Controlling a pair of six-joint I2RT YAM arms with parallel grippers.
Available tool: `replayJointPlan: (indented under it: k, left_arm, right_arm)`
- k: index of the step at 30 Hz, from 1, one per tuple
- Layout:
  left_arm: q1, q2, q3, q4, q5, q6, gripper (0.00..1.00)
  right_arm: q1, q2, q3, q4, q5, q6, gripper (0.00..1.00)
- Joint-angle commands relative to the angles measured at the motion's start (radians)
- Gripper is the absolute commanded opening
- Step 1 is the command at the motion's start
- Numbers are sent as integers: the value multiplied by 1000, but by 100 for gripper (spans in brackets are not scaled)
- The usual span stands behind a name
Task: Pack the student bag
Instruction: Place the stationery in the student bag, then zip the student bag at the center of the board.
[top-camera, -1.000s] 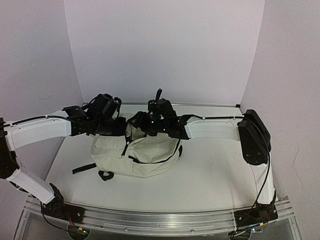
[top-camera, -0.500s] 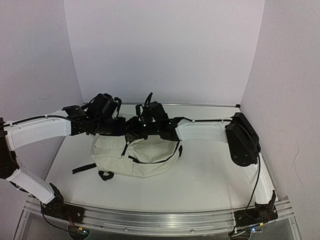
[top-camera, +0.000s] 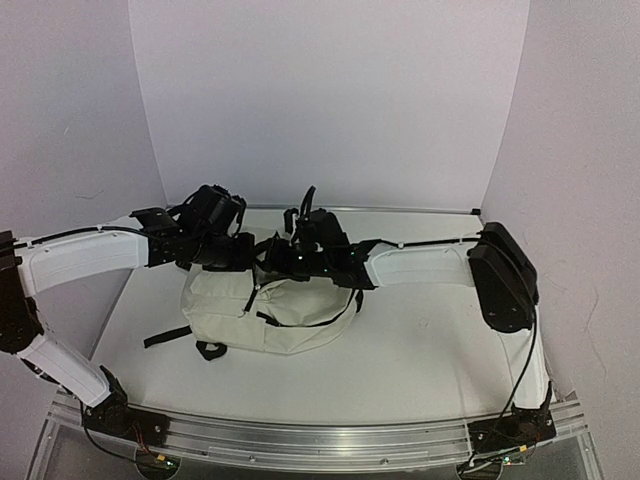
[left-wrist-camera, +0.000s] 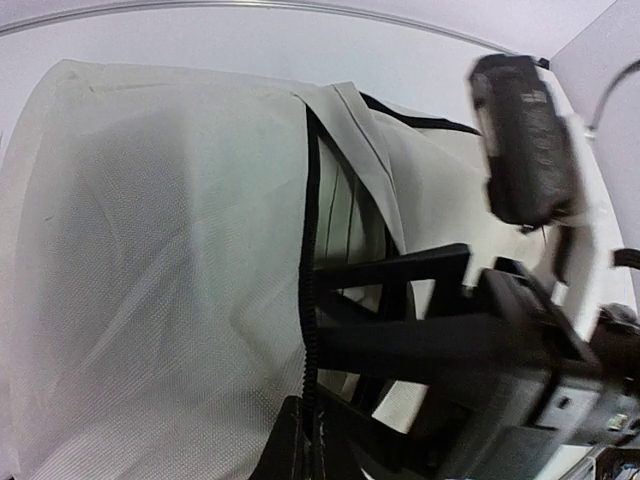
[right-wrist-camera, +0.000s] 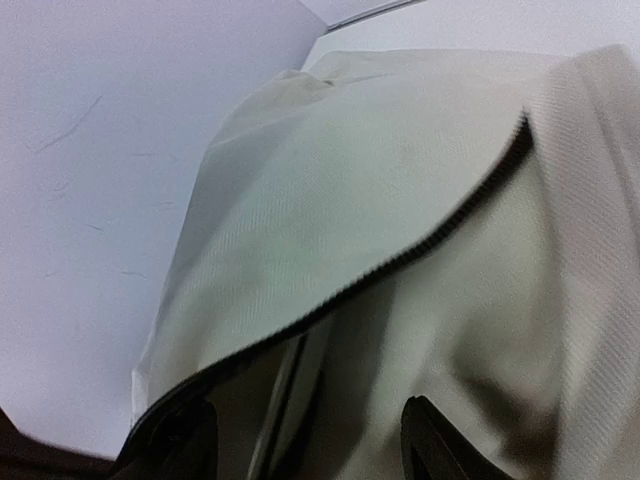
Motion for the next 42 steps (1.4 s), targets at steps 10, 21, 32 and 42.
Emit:
replayJointPlan:
  k: [10,21,32,42]
  left_arm:
    - [-10,72,97,122,217,50,17]
    - [-105,-104,-8,-94,349,50,46]
    - [-128,-75,-124,-183,150,-67,28]
    - [-128,45,-71,-166,80,-20,36]
  right_arm:
    - [8,-479,-369,-200,418,-132,66]
    - [10,-466,-424,-198,370,-55,67]
    - [9,-490,-434,-176,358,-29,67]
    - [9,-497,-459,-176,359,-7,68]
